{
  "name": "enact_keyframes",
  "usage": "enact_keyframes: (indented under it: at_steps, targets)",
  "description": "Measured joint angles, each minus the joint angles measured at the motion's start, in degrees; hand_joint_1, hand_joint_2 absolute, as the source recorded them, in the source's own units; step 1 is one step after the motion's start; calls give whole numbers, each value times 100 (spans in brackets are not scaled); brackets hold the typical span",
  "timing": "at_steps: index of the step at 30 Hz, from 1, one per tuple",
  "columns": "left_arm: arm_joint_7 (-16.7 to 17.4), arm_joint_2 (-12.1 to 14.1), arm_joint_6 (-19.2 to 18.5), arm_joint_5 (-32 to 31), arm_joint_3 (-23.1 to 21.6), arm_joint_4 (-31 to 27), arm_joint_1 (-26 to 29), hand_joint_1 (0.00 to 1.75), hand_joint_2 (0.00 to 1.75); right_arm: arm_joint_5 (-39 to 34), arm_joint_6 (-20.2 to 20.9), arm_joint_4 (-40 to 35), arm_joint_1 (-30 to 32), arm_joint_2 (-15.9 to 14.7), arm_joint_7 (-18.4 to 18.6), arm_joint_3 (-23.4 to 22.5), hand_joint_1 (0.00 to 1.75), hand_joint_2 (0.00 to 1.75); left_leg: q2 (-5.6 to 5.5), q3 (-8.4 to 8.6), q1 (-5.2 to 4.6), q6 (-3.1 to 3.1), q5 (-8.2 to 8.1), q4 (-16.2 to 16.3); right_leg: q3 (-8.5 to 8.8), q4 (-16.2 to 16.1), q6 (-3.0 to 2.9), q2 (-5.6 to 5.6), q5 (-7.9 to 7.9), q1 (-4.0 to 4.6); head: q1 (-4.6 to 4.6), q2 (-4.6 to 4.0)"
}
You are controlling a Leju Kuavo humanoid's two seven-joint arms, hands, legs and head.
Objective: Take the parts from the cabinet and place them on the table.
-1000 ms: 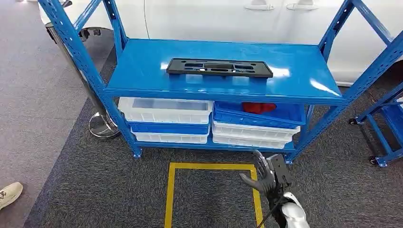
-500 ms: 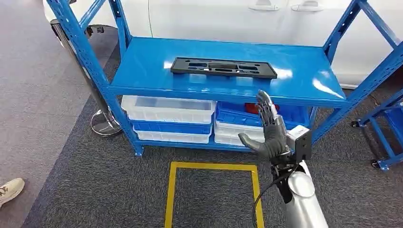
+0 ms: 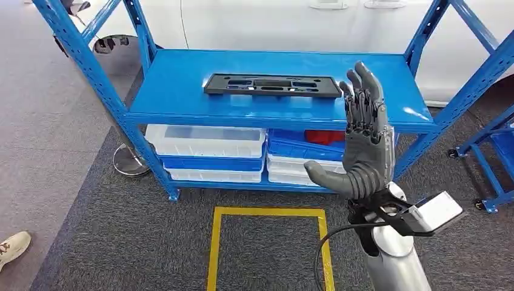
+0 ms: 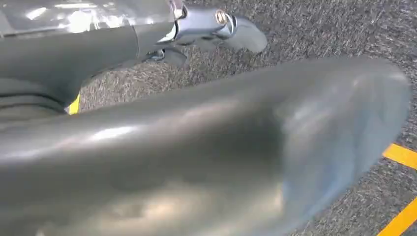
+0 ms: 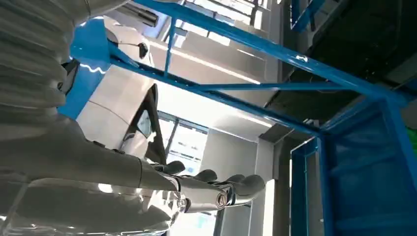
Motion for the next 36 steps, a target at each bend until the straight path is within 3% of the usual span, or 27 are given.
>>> enact_keyframes:
  at_steps: [1,2,5,7,8,10,11,12,13,14,16,18,19,21,22,23,24,26,27,28,29,30,32,33,34,36]
  targets:
    - [16,0,-22,0,7,2,-3,0,0,-24,17,-20,-6,-13,46,35,0,175,10,142,2,24,62,-352,1,22,25,1,-22,2,2,0]
    - [31,-2,-46,-2,13,9,-13,0,0,-74,30,-22,-17,-28,61,61,0,175,2,196,-31,49,0,-462,-28,71,59,12,-41,49,-2,0]
    - [37,-4,-105,-37,24,20,-19,0,0,-127,48,-20,-38,-52,92,96,0,175,-20,148,-39,201,-32,-459,-43,121,191,5,28,36,15,0]
    - [37,-4,-162,-46,26,28,-31,0,0,-138,98,-22,-75,-55,113,96,0,175,-24,250,-15,265,-16,-488,-95,273,235,1,-71,4,20,0]
    - [37,-2,-179,-50,24,28,-41,0,0,-133,129,-39,-98,-55,124,100,0,175,-24,256,-15,284,-22,-487,-252,563,246,0,-232,3,39,0]
    - [40,-2,-188,-44,29,28,-59,0,0,-109,138,-46,-100,-55,135,105,0,175,-23,261,-26,305,-40,-484,-748,1440,290,-1,-626,-6,33,0]
    - [44,-2,-190,-35,33,28,-61,0,0,-66,129,-44,-100,-55,144,113,0,175,-23,267,-32,310,-56,-479,-960,1776,297,-1,-723,-10,35,0]
    - [55,-2,-190,-33,39,28,-60,0,0,-39,114,-37,-101,-55,144,120,0,175,-25,288,-35,306,-73,-478,-1070,1875,305,-1,-676,-14,35,0]
    - [59,-2,-192,-22,42,31,-59,0,0,-26,103,-30,-107,-55,146,127,0,175,-31,326,-37,299,-103,-478,-1028,1676,288,-1,-477,-14,35,0]
    - [68,-2,-195,-15,44,31,-61,0,0,-13,103,-30,-119,-55,151,135,0,175,-36,373,-39,290,-134,-478,-880,1290,281,-1,-195,-12,35,0]
    - [75,-2,-203,0,46,33,-66,0,0,6,98,-33,-158,-55,164,153,0,175,-42,472,-38,257,-212,-494,-454,244,158,-2,420,34,39,0]
    - [92,-13,-203,2,57,44,-88,0,0,29,96,-28,-180,-52,207,164,0,175,-40,467,-28,196,-232,-520,-414,35,87,-11,112,105,-3,2]
    - [99,-11,-203,2,61,44,-98,0,0,35,96,-35,-171,-41,214,172,0,175,-33,476,-27,157,-254,-550,-409,39,46,-14,242,105,-13,0]
    - [103,-11,-208,2,72,46,-89,0,0,39,98,-37,-168,-37,236,177,0,175,-24,596,-57,103,-226,-505,-293,-32,-8,-1,191,66,-26,0]
    - [105,13,-208,2,77,46,-98,0,0,41,103,-50,-165,-24,240,181,0,175,-19,575,-33,84,-304,-417,-183,-85,-9,-12,193,29,-7,2]
    - [105,9,-210,2,81,46,-113,0,0,42,111,-50,-181,-13,240,185,0,175,-14,492,-42,70,-351,-199,-103,-111,-46,-15,157,27,-30,0]
    - [105,9,-223,0,83,46,-119,0,0,42,114,-50,-193,0,245,188,0,175,-15,274,-34,57,-467,180,-58,-115,-67,-23,118,25,-48,0]
    - [107,9,-225,2,88,46,-114,0,0,61,111,-50,-177,7,249,205,0,175,-14,-315,-22,18,-811,1049,26,-114,-74,-23,26,26,-44,0]
    - [107,11,-225,2,90,46,-98,0,0,94,107,-50,-167,7,247,214,0,175,-14,-529,-22,0,-876,1288,76,-112,-72,-16,-14,25,-59,0]
    - [107,11,-225,2,94,46,-88,0,0,116,103,-50,-153,9,245,221,0,175,-14,-633,-19,-11,-791,1274,149,-112,-65,-6,-72,21,-57,0]
    - [107,13,-223,2,101,46,-85,0,0,136,100,-50,-140,11,245,221,0,175,-13,-602,-17,-11,-578,997,236,-111,-49,1,-134,16,-59,0]
    - [107,20,-223,4,107,46,-87,0,0,153,98,-50,-133,24,245,221,0,175,-11,-491,-15,-12,-291,580,334,-106,-30,4,-193,9,-57,0]
    - [107,20,-205,9,127,46,-59,0,0,171,92,-50,-115,59,236,229,0,175,11,-314,-2,0,534,-315,470,-97,31,1,-346,15,-70,0]
    - [114,20,-199,9,133,48,-66,0,0,175,92,-46,-94,66,234,238,0,175,17,-329,-36,74,331,-377,487,-26,63,20,-399,34,-100,0]
    - [116,17,-188,9,133,48,-66,0,0,188,94,-55,-93,72,240,242,0,175,3,-312,-35,155,395,-326,465,-27,110,19,-452,46,-98,0]
    - [116,17,-171,9,136,48,-49,0,0,206,96,-57,-74,88,236,247,0,175,-14,-315,-62,215,362,-321,494,-68,166,15,-493,28,-103,0]
